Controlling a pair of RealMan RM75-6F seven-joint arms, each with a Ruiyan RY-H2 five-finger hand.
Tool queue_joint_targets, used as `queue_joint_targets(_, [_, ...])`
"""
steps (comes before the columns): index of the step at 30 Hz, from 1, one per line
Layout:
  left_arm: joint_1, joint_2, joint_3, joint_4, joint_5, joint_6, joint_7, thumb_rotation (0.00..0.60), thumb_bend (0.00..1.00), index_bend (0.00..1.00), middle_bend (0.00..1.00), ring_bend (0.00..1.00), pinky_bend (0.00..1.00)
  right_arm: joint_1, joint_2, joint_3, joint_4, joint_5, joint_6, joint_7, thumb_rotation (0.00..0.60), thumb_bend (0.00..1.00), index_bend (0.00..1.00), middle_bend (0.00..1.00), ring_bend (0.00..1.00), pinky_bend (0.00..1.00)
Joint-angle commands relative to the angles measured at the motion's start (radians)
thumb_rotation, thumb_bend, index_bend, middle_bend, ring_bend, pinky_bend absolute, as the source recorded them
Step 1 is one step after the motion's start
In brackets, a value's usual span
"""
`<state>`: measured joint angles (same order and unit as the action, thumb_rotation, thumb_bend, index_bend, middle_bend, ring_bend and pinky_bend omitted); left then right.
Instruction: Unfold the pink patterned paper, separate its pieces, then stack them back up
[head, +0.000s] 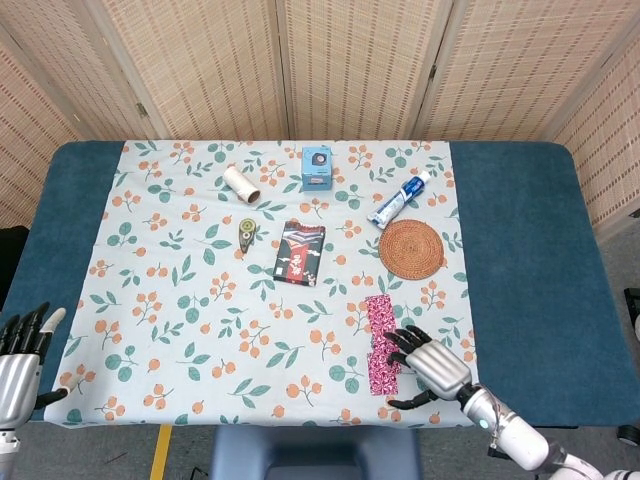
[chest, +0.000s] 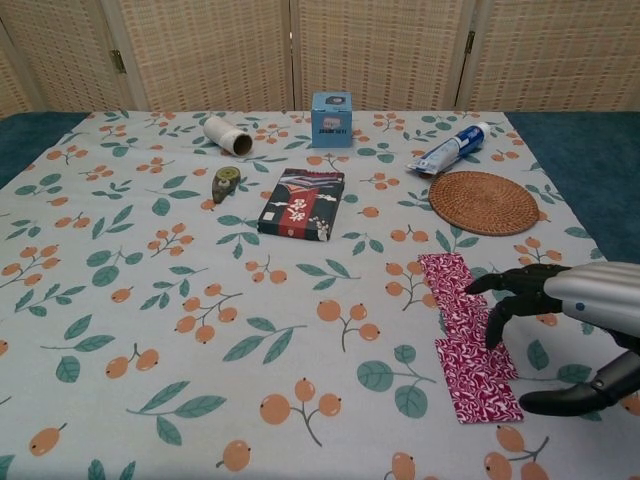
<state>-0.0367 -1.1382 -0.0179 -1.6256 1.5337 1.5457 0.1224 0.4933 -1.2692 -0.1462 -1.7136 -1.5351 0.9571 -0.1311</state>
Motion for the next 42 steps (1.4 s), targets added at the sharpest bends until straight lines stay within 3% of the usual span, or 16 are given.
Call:
queue_joint_targets(1, [0.0,0.003,0.001,-0.008,0.005,0.002,0.008,0.6,0.23,0.12,0.03,0.09,0.0,-0.018,0.018,-0.022,0.011,-0.018,0.013,0.023,0.193,0.23,0.33,0.09,0.0,0.0])
queue_joint_targets(17, [0.01,0.002,0.006,-0.003,0.004,0.009,0.004,0.6,0.23,0.12,0.03,0.09,0.0,-0.018,-0.035,-0.024,0.065,-0.032,-0.03,0.045,0.192,0.23,0.34,0.09,0.0,0.0])
queue_joint_targets(35, [0.022,-0.006,0.01,0.025,-0.004,0.01,-0.021,0.6,0.23,0.12,0.03,0.09,0.0,0.026,-0.121,0.04,0.087,0.002,-0.079,0.008,0.192,0.23,0.34,0.09,0.0,0.0])
queue_joint_targets(42, [0.024,-0.006,0.011,0.028,-0.003,0.012,-0.026,0.6,0.23,0.12,0.03,0.09,0.0,0.012,-0.087,0.026,0.061,-0.015,-0.046,0.019,0.193,0.23,0.34,0.09,0.0,0.0])
